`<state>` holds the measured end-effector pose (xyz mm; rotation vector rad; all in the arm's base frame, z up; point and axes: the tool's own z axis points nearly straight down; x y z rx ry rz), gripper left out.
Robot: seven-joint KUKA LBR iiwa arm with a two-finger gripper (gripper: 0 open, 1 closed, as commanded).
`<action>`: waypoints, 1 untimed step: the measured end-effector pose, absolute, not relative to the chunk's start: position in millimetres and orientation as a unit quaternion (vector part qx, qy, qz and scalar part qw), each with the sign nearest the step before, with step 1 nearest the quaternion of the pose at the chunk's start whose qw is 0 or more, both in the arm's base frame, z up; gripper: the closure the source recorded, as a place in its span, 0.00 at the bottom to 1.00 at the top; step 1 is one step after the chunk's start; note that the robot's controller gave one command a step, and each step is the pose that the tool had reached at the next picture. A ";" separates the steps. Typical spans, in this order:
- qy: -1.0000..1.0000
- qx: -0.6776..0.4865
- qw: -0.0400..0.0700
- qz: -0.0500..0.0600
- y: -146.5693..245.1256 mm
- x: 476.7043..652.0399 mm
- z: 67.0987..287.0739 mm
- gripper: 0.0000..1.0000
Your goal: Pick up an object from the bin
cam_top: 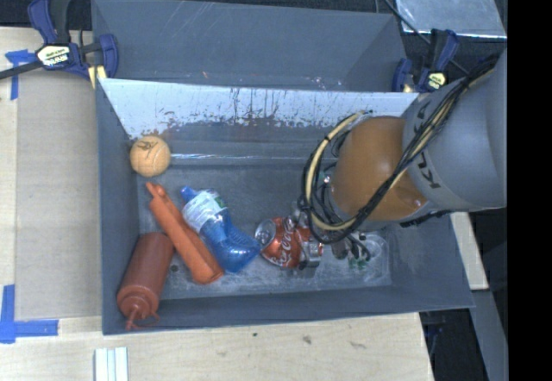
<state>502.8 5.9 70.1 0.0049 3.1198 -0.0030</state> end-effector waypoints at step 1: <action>1.000 0.005 0.012 -0.001 13.0 503.8 200.6 1.00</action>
Offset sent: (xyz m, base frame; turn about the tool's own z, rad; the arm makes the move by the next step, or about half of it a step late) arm 0.0000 0.0000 0.0000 0.0000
